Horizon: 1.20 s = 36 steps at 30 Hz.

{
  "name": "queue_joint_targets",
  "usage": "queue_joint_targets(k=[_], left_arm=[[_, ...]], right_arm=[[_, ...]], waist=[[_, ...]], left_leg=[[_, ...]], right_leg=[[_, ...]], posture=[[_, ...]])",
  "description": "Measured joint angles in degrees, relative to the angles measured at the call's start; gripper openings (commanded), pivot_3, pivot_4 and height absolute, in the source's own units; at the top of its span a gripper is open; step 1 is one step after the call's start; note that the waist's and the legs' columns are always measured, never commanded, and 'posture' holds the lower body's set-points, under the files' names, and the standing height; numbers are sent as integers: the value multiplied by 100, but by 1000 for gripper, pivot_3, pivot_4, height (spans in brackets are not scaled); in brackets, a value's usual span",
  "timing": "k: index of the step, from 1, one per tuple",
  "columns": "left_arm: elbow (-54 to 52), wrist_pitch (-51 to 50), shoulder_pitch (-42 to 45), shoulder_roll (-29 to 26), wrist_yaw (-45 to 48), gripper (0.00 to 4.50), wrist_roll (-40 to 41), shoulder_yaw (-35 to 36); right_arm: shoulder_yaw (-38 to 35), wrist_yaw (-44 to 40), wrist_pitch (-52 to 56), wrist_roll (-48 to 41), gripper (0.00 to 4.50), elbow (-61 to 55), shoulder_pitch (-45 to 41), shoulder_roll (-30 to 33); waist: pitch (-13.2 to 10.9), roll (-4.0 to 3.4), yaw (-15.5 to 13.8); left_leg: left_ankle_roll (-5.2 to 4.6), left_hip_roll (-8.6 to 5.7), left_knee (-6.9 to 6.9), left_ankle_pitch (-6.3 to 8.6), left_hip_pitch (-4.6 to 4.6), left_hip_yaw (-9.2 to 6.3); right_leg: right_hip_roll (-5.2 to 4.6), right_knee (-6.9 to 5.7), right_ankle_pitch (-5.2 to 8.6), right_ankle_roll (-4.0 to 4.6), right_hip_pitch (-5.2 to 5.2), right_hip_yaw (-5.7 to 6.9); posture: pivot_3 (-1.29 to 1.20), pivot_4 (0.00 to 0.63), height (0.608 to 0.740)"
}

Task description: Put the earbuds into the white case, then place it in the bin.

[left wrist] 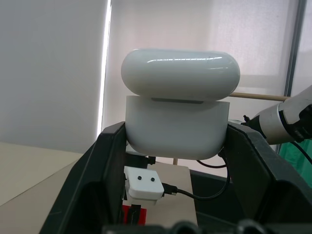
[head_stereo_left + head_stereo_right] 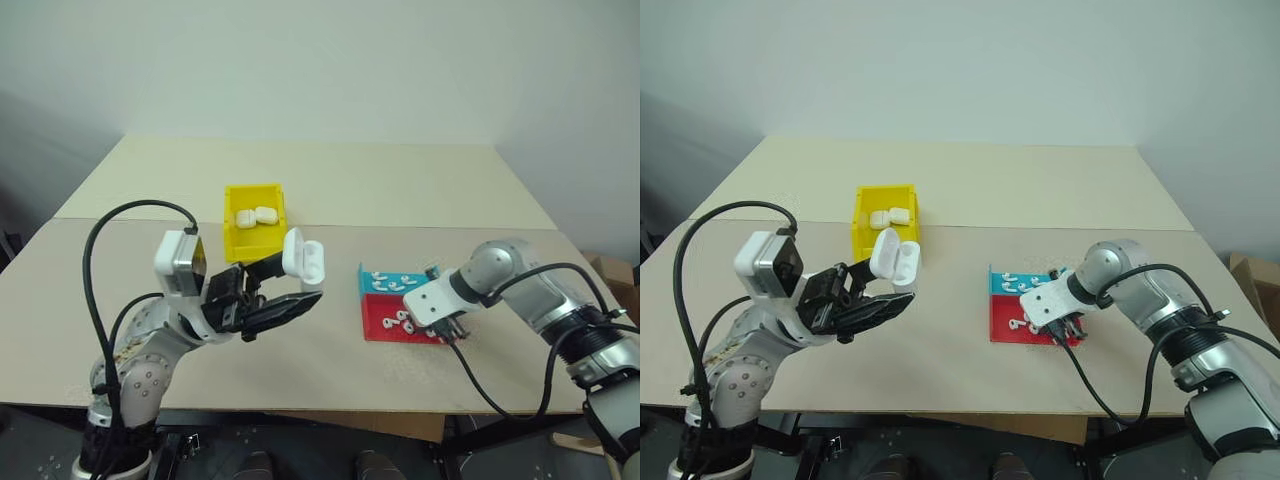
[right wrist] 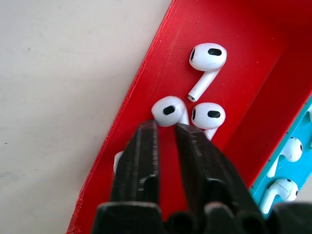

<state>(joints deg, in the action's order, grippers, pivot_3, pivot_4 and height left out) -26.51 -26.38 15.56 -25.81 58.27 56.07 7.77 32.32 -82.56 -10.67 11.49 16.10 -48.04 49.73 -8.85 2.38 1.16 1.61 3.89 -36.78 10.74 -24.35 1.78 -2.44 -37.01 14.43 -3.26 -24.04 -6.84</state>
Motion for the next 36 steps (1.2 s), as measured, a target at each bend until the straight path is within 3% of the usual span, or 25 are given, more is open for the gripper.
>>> queue_joint_targets(k=[13,15,18,36], left_arm=[[-88,-2,-7,-131,-194,2754,64,15],[-97,-2,-7,-144,-198,2754,67,16],[-105,-2,-7,-145,-215,2754,68,17],[-210,0,-133,-152,-319,2754,67,44]], right_arm=[[-59,-103,-439,79,935,60,-14,-54],[-153,-114,-578,69,1295,87,-14,-41],[-204,-179,-652,66,2174,86,-19,9],[-199,-226,-781,130,2174,254,-20,-235]], waist=[[0,0,-3],[0,0,-6],[0,0,-10],[0,0,-7]], left_leg=[[0,0,0,0,2,0],[0,0,0,0,2,0],[0,0,0,0,3,0],[0,0,0,0,4,0]], right_leg=[[0,0,0,0,1,1],[0,0,0,0,1,0],[0,0,0,0,2,1],[0,-1,0,1,3,0]], posture=[[0,150,740],[0,150,740],[0,150,740],[0,150,740]])
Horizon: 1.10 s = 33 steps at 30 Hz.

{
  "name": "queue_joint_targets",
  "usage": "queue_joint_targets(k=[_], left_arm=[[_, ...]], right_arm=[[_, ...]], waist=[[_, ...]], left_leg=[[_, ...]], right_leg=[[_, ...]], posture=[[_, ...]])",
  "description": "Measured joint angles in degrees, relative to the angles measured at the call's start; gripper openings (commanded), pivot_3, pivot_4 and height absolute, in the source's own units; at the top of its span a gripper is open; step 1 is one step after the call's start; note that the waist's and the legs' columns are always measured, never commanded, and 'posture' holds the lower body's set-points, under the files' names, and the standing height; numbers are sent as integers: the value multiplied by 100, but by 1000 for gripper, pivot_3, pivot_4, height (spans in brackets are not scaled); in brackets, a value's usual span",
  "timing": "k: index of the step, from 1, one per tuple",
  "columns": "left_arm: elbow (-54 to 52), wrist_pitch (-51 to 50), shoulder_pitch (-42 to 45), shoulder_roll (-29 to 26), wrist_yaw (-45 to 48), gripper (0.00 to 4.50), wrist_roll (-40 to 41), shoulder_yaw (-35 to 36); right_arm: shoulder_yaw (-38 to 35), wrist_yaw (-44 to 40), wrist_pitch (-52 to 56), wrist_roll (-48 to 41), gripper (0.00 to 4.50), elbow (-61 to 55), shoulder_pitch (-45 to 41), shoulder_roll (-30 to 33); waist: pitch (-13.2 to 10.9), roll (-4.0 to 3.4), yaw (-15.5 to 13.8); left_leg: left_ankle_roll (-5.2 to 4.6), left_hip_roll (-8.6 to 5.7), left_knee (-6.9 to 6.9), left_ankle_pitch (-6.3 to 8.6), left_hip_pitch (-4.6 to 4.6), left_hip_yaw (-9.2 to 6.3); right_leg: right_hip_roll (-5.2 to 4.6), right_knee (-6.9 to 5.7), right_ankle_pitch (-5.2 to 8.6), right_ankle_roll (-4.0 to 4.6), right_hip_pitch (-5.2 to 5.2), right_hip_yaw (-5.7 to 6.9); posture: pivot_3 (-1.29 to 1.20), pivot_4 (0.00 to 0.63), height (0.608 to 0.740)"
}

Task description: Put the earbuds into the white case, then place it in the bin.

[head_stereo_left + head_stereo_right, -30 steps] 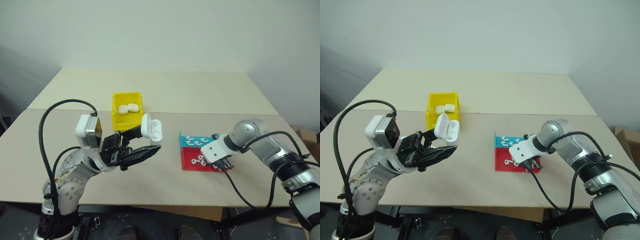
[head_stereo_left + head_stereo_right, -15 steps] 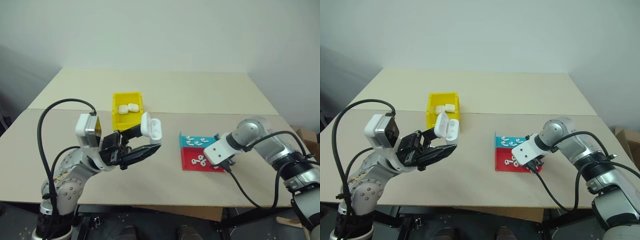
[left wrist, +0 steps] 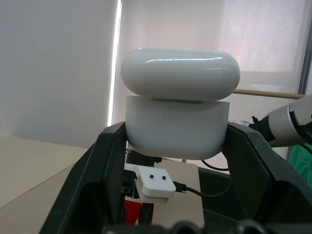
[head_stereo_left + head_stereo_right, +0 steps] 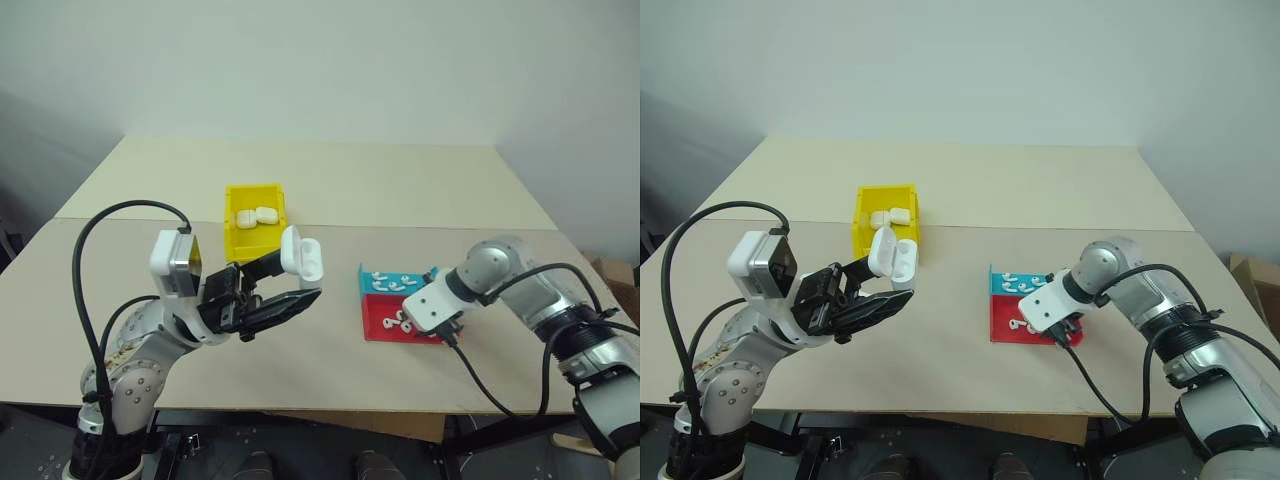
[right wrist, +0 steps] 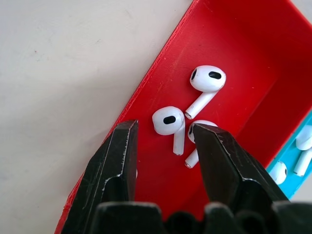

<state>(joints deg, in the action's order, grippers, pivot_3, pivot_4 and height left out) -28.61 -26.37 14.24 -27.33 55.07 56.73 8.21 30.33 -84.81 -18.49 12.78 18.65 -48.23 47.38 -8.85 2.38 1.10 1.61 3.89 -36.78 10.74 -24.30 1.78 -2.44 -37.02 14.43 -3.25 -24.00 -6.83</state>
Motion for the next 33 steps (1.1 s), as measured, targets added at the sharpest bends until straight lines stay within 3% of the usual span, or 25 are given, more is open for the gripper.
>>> queue_joint_targets(k=[6,11,20,23,28,30,33], left_arm=[[-52,1,-81,-8,-38,2754,0,49],[-69,1,-95,-9,-47,2754,-1,60],[-68,1,-119,-10,-36,2754,-4,60],[-34,0,-100,-3,40,2754,0,38],[314,-10,187,26,373,2754,9,-110],[485,-13,300,23,562,2754,11,-157],[763,-16,536,35,837,2754,-17,-279]], right_arm=[[0,1,-55,69,2174,103,0,-75],[1,-4,-82,110,738,118,-3,-96],[-148,15,193,42,738,-10,104,-45],[-547,20,801,-323,738,-497,466,153],[-1916,383,2641,-1691,738,-2029,1526,314],[-2560,784,3448,-2405,738,-2658,1942,123],[-3749,2051,4691,-3856,738,-3809,2486,-826]], waist=[[0,0,-4],[0,0,-1],[0,0,-7],[0,0,-36],[0,0,-46],[0,0,-31],[1,-1,31]], left_leg=[[0,0,0,0,1,0],[0,0,0,0,2,0],[0,0,0,0,2,0],[-1,0,0,0,-1,0],[-1,0,-2,1,0,-3],[-1,-1,-3,1,3,-5],[-1,0,-3,1,6,-8]], right_leg=[[0,0,0,0,1,0],[0,0,0,1,2,0],[0,0,0,1,3,1],[0,0,0,0,2,1],[0,-1,0,0,6,5],[0,-2,0,0,11,5],[4,-9,0,0,10,2]], posture=[[0,150,740],[0,150,740],[0,150,740],[0,150,740],[0,150,740],[0,150,740],[0,150,740]])
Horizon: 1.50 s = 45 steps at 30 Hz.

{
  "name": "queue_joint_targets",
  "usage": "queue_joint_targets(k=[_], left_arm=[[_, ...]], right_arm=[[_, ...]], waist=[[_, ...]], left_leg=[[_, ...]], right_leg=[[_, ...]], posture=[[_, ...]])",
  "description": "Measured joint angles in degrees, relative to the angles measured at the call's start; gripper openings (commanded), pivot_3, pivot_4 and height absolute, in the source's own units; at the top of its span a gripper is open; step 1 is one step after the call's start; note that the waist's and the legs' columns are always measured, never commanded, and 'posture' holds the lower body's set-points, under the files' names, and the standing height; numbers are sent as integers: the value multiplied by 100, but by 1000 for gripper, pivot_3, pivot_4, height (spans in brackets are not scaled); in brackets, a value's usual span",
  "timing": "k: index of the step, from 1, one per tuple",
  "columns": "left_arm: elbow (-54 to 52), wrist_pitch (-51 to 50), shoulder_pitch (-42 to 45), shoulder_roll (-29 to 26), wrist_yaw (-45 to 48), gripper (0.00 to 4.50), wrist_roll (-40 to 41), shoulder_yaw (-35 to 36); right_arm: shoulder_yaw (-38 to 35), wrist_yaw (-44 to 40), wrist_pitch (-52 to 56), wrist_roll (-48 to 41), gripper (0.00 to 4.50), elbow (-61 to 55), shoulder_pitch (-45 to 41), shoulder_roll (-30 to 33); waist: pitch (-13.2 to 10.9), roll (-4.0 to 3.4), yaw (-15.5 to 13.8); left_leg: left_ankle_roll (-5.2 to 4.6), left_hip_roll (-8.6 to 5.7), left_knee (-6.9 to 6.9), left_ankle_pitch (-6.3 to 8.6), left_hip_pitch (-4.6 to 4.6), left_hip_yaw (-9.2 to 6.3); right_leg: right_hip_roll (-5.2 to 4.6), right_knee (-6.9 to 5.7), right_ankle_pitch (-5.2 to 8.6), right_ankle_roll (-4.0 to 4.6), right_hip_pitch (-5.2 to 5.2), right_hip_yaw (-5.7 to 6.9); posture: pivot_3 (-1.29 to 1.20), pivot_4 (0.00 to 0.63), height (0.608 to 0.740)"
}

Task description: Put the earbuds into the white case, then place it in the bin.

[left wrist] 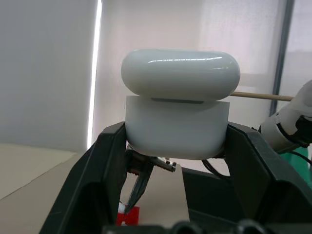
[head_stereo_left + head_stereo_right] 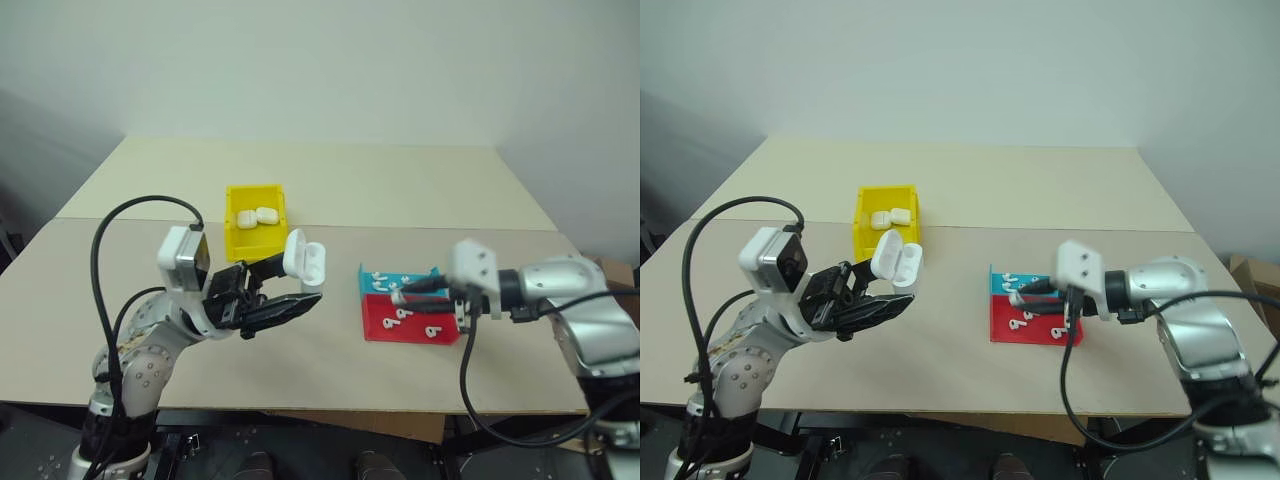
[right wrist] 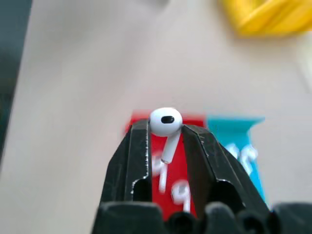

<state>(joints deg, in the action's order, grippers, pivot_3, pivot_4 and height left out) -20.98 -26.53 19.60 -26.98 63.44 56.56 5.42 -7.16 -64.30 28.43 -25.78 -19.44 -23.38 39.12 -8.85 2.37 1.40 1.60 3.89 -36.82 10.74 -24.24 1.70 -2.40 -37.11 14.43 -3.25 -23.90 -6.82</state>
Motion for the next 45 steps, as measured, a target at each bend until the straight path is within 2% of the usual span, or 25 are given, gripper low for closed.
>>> queue_joint_targets(k=[3,6,9,13,22,33,41,43,45], left_arm=[[186,0,152,64,130,2754,-32,-84],[295,0,253,132,171,2754,-39,-124],[439,-14,408,176,271,2754,-39,-210],[689,-40,706,197,365,2754,-75,-248],[852,-108,912,345,379,2754,-233,-295],[847,-168,864,360,352,2754,-307,-308],[846,-195,822,375,311,2754,-331,-293],[846,-195,807,377,311,2754,-335,-292],[845,-192,799,384,316,2754,-348,-273]], right_arm=[[-723,1394,882,-1422,738,-880,131,-849],[-982,2530,1240,-2553,738,-1485,142,-1375],[-924,3443,1320,-3311,738,-1833,87,-1781],[-586,4054,1323,-3831,738,-1942,-236,-1969],[116,4084,1318,-3777,738,-1964,-299,-1733],[301,3670,1062,-3216,738,-1912,-421,-1236],[434,3481,867,-2852,738,-1844,-453,-1142],[458,3429,832,-2794,1456,-1844,-453,-1126],[473,3370,827,-2743,1956,-1826,-449,-1087]], waist=[[1,-2,17],[1,-2,31],[1,-2,79],[1,-2,126],[2,-3,119],[2,-3,117],[2,-3,119],[2,-3,117],[2,-3,115]], left_leg=[[0,0,0,0,-1,-3],[0,1,0,0,-3,-4],[0,1,0,0,-5,-4],[-2,1,0,-1,-4,-5],[-4,1,2,0,-13,-6],[-5,1,2,0,-14,-6],[-5,1,2,0,-13,-6],[-5,1,2,0,-14,-6],[-5,1,2,0,-13,-6]], right_leg=[[0,-1,0,0,1,2],[0,2,0,-1,3,4],[1,1,0,-1,0,4],[0,1,0,-1,-1,4],[1,3,1,-2,-7,5],[1,4,2,-3,-7,5],[1,4,2,-3,-8,5],[1,4,2,-3,-8,4],[0,4,2,-3,-7,5]], posture=[[0,150,740],[0,150,740],[0,150,740],[0,150,740],[0,150,740],[0,150,740],[0,150,740],[0,150,740],[0,150,740]])
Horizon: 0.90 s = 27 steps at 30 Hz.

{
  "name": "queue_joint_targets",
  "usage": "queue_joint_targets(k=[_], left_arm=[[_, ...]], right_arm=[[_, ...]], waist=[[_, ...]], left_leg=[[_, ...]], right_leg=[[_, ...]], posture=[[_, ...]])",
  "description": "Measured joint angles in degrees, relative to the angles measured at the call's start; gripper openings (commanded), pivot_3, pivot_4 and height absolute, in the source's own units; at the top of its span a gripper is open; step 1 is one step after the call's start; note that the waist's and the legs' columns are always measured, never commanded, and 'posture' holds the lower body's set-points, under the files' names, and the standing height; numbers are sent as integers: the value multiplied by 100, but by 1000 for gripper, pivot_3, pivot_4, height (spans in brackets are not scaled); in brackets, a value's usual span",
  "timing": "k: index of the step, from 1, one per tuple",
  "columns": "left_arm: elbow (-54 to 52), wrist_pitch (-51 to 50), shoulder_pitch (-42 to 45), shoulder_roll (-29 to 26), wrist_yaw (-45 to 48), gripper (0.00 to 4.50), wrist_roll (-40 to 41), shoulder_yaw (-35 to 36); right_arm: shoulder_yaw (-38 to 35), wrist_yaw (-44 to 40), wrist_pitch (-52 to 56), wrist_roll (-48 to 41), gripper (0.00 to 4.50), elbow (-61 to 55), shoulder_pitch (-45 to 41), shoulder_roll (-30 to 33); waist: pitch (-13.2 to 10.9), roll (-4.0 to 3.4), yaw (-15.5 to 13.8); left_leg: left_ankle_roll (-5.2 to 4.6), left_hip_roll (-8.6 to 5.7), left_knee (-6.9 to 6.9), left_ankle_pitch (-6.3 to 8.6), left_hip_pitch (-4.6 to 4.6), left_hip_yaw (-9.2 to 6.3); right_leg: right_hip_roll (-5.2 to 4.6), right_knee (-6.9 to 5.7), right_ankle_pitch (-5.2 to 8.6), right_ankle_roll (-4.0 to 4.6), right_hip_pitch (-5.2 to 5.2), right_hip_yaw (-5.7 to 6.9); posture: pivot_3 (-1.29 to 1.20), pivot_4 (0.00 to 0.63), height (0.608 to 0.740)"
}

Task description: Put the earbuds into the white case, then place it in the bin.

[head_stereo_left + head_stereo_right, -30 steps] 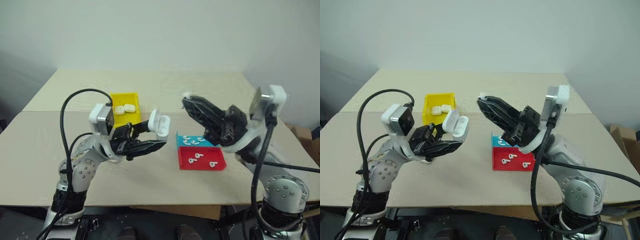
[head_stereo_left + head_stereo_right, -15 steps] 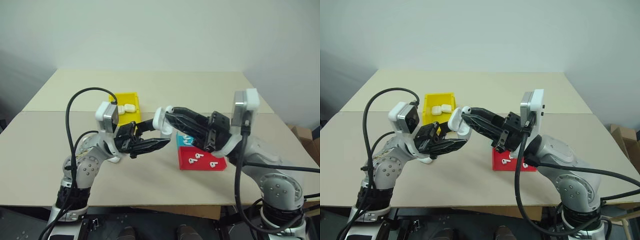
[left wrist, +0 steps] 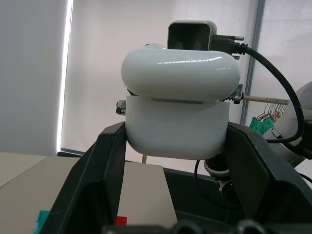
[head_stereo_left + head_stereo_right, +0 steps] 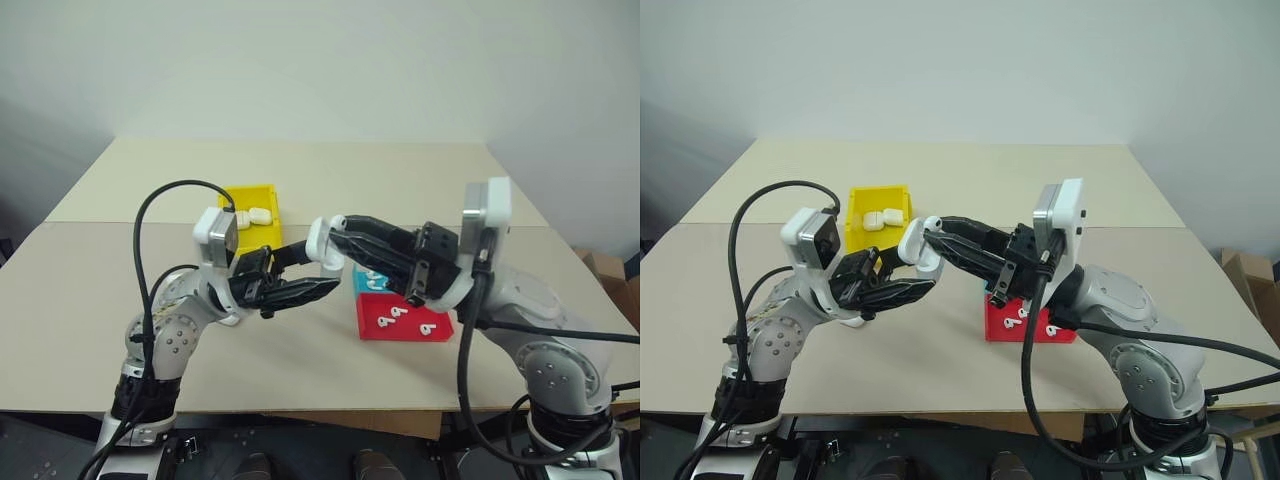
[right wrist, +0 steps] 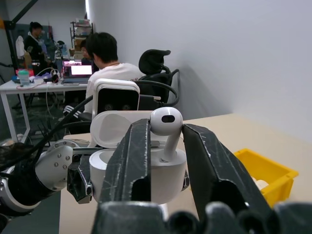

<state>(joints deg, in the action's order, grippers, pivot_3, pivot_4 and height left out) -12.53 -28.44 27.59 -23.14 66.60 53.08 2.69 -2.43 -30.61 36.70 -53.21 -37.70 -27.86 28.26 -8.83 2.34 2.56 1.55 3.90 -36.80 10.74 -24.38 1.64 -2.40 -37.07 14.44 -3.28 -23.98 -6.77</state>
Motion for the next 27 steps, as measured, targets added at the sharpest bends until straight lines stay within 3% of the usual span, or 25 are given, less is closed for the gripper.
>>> queue_joint_targets(k=[7,14,21,24,27], left_arm=[[0,21,-12,28,28,2754,-27,58],[-6,223,14,168,-255,2754,-228,63],[-21,376,15,262,-673,2754,-467,97],[-30,409,13,249,-631,2754,-469,98],[-47,450,10,239,-690,2754,-484,117]], right_arm=[[60,-347,-20,48,4418,-3,15,174],[-8,-419,-12,68,4465,184,116,208],[-580,-1037,-300,562,4465,1352,-370,1047],[-289,-1753,-584,1223,4465,2166,-627,1599],[454,-2315,-1028,2324,4465,3123,-1146,2061]], waist=[[0,0,5],[0,0,-10],[0,1,-11],[-1,0,2],[-1,0,18]], left_leg=[[0,0,0,0,1,0],[0,-1,0,0,0,0],[-3,-1,2,2,0,0],[-4,-1,2,2,1,5],[-4,-1,2,2,5,8]], right_leg=[[0,0,0,0,0,0],[0,1,0,0,2,0],[0,5,0,0,1,1],[0,6,0,0,0,-3],[0,4,0,0,-2,-6]], posture=[[0,150,740],[0,150,740],[0,150,740],[0,150,740],[0,150,740]])
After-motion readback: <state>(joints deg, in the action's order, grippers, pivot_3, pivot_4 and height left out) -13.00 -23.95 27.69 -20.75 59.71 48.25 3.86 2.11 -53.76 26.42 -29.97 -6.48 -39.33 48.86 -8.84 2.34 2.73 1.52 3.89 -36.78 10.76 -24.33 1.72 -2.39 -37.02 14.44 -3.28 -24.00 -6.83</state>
